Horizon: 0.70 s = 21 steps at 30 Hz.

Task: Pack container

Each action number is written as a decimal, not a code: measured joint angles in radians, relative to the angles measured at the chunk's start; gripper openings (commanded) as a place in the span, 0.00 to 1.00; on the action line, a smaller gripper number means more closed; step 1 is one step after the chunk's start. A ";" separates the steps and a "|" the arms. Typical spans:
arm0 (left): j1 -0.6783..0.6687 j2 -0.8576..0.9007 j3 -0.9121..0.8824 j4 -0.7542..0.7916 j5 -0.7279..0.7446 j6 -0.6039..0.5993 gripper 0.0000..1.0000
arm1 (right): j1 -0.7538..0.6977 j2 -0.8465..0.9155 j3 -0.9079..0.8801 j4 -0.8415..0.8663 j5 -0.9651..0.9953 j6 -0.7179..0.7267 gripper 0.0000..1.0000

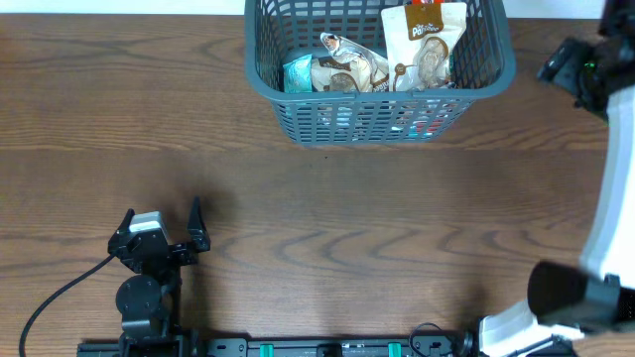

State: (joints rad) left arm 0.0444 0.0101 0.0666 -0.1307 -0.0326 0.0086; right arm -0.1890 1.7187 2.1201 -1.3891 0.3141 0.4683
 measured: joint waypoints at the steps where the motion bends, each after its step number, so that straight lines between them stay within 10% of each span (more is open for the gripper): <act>1: 0.000 0.000 0.000 0.000 0.000 0.000 0.99 | 0.003 -0.036 -0.010 0.030 0.000 0.000 0.99; 21: 0.000 0.000 0.000 0.001 0.000 0.000 0.99 | 0.227 -0.938 -1.085 1.165 -0.007 0.008 0.99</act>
State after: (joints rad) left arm 0.0441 0.0101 0.0662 -0.1295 -0.0322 0.0086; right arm 0.0380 0.7803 1.0355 -0.2241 0.3073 0.4767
